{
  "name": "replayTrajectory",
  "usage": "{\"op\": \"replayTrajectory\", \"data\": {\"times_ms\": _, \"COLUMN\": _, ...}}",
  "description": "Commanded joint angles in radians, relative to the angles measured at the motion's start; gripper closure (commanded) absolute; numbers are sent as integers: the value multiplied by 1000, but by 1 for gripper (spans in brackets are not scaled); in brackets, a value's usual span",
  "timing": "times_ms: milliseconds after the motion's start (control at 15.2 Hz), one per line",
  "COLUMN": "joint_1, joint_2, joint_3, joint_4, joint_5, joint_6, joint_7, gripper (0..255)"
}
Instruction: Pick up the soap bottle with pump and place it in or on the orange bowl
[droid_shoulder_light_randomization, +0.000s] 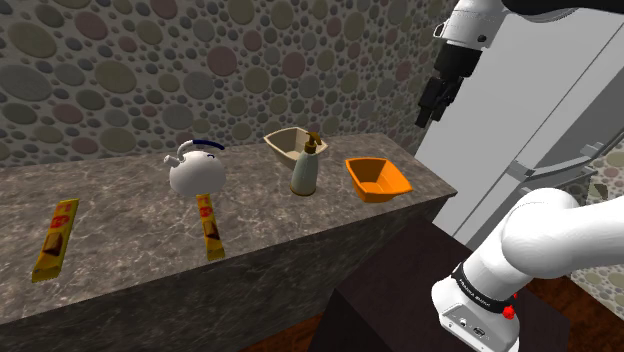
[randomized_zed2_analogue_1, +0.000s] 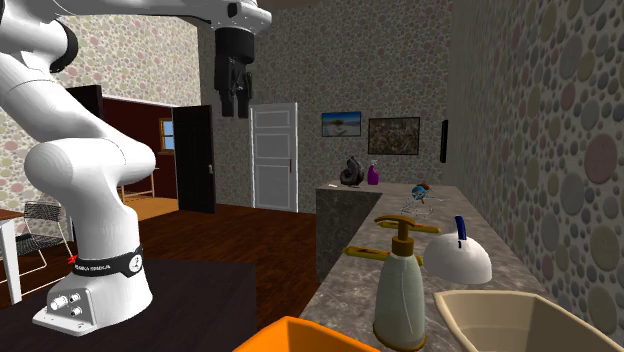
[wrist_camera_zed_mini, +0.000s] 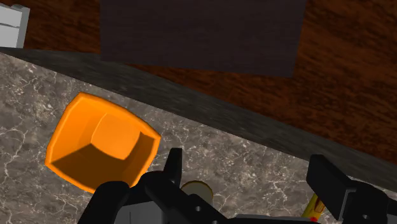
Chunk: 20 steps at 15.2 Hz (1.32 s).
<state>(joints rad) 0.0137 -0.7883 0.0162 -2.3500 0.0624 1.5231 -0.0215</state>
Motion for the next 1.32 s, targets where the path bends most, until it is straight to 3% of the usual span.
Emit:
{"op": "replayTrajectory", "data": {"times_ms": 0, "joint_1": 0, "joint_2": 0, "joint_3": 0, "joint_4": 0, "joint_5": 0, "joint_6": 0, "joint_7": 0, "gripper": 0}}
{"op": "replayTrajectory", "data": {"times_ms": 594, "joint_1": -4, "joint_2": 325, "joint_3": -7, "joint_4": 91, "joint_5": 0, "joint_6": 226, "joint_7": -24, "gripper": 0}}
{"op": "replayTrajectory", "data": {"times_ms": 1254, "joint_1": -5, "joint_2": 711, "joint_3": -14, "joint_4": 319, "joint_5": 6, "joint_6": 374, "joint_7": -47, "gripper": 0}}
